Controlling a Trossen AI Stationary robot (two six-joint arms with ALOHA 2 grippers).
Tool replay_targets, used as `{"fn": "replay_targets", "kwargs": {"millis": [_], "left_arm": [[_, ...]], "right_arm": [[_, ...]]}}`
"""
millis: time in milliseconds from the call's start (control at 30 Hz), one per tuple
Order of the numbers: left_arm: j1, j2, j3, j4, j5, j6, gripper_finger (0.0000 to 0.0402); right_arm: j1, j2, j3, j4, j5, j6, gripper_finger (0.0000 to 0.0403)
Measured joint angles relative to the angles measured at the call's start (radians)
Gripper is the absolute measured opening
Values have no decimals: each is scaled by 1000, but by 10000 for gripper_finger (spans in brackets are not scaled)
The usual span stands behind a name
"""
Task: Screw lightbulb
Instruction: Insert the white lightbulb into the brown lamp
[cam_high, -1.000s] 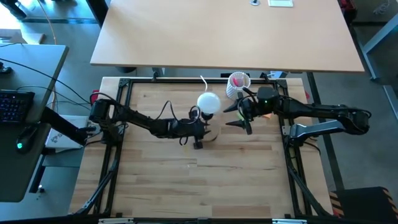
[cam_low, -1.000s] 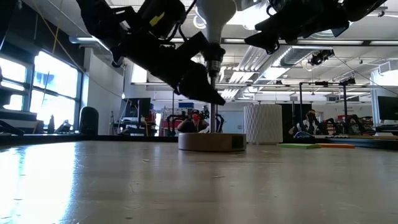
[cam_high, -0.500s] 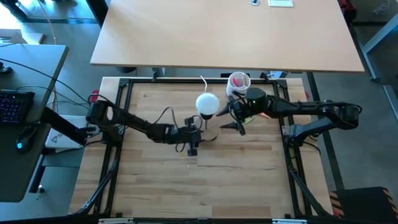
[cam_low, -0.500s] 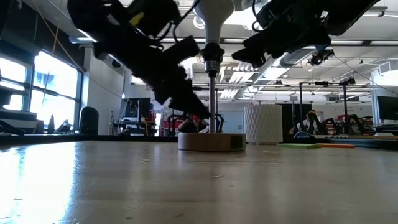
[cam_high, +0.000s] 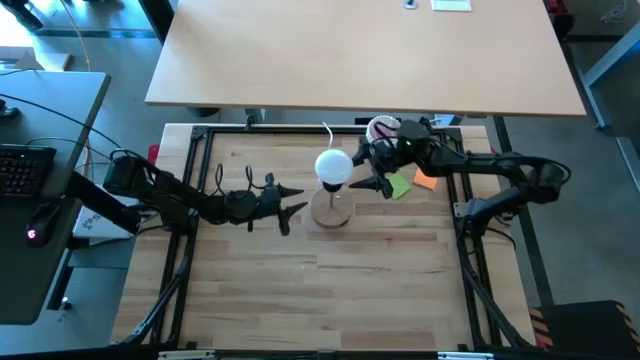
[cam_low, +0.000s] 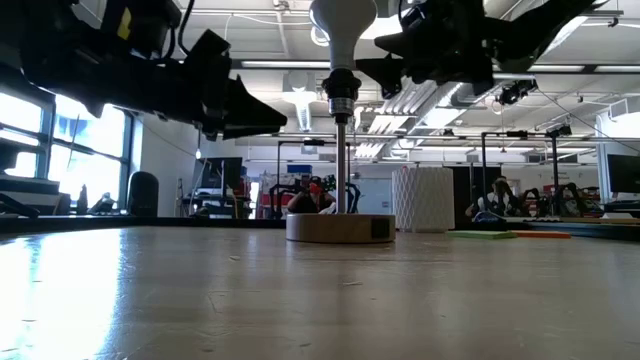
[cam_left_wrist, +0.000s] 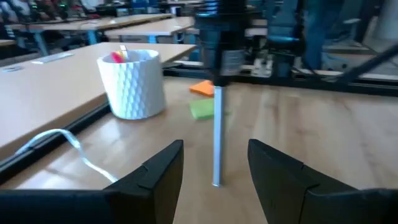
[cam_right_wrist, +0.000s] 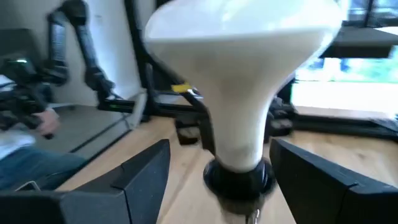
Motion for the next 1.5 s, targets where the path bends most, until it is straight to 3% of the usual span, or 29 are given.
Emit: {"fn": "replay_targets", "kwargs": {"millis": [200, 300, 400, 667, 967, 1367, 1500], "left_arm": [[60, 41, 23, 45, 73, 26, 174], [72, 57, 41, 42, 120, 24, 174], [77, 71, 62, 46, 129, 38, 174], [86, 120, 83, 39, 127, 54, 174], [85, 170, 108, 39, 131, 31, 174], [85, 180, 131, 35, 130, 31, 174], [79, 177, 125, 32, 130, 31, 174]], "right_arm": [[-50, 155, 170, -20, -179, 24, 272], [-70, 231, 246, -33, -320, 63, 272], [-82, 305, 320, -34, -459, 110, 272], [-81, 485, 498, -33, -698, 154, 272], [-73, 550, 542, -33, -700, 69, 259], [-64, 550, 538, -56, -690, 53, 142], [-64, 546, 539, -65, -675, 51, 128]]}}
